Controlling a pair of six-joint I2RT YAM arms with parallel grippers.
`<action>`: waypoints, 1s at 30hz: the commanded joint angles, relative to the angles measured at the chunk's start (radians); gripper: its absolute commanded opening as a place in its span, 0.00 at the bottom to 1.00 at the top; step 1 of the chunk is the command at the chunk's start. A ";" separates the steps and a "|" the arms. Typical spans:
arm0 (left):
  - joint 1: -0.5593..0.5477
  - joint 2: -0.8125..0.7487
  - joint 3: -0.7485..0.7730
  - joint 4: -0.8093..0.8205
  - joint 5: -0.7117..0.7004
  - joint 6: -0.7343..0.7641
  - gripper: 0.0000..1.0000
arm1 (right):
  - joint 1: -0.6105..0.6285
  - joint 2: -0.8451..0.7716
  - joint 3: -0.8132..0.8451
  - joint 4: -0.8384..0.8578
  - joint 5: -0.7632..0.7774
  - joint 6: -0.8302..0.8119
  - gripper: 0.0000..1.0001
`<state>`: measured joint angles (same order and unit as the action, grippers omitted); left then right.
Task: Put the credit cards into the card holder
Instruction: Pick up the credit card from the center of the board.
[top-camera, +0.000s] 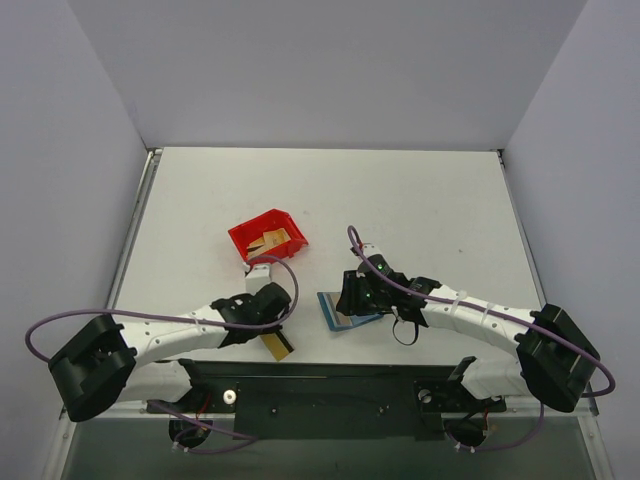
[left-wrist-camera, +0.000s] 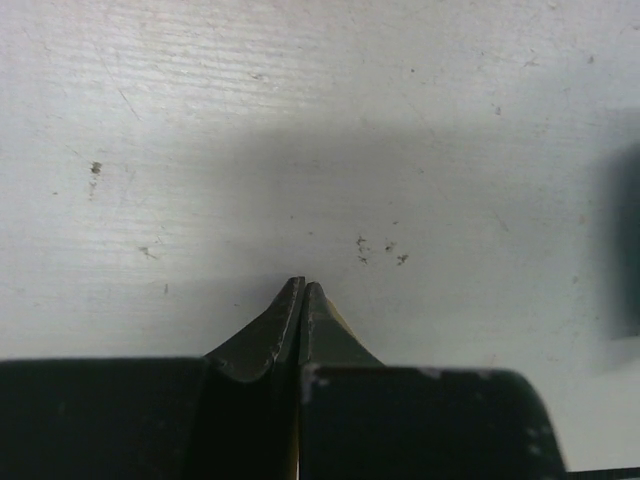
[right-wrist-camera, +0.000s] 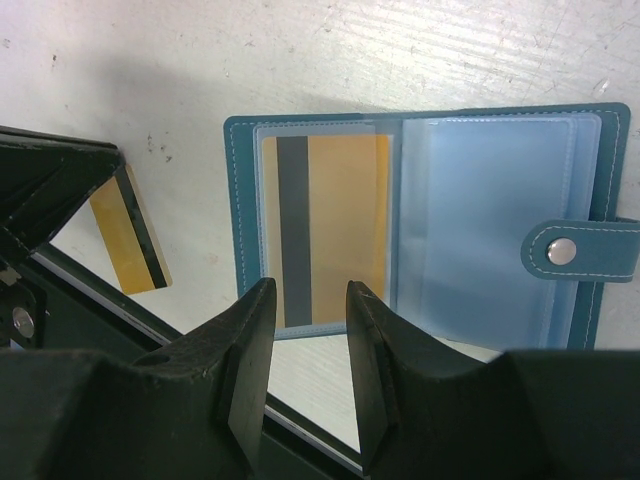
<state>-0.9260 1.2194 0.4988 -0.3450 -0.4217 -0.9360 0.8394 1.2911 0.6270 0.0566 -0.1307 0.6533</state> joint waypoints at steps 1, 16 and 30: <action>-0.042 0.032 -0.006 -0.058 0.047 -0.069 0.03 | 0.007 -0.004 0.008 0.009 0.013 -0.006 0.31; -0.094 0.002 -0.031 -0.040 0.081 -0.101 0.00 | 0.006 -0.019 -0.003 0.011 0.017 -0.001 0.31; -0.142 0.003 -0.028 -0.043 0.086 -0.122 0.00 | 0.006 -0.024 -0.009 0.014 0.020 0.006 0.31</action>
<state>-1.0527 1.2140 0.4961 -0.3382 -0.3771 -1.0393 0.8394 1.2911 0.6262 0.0570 -0.1303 0.6540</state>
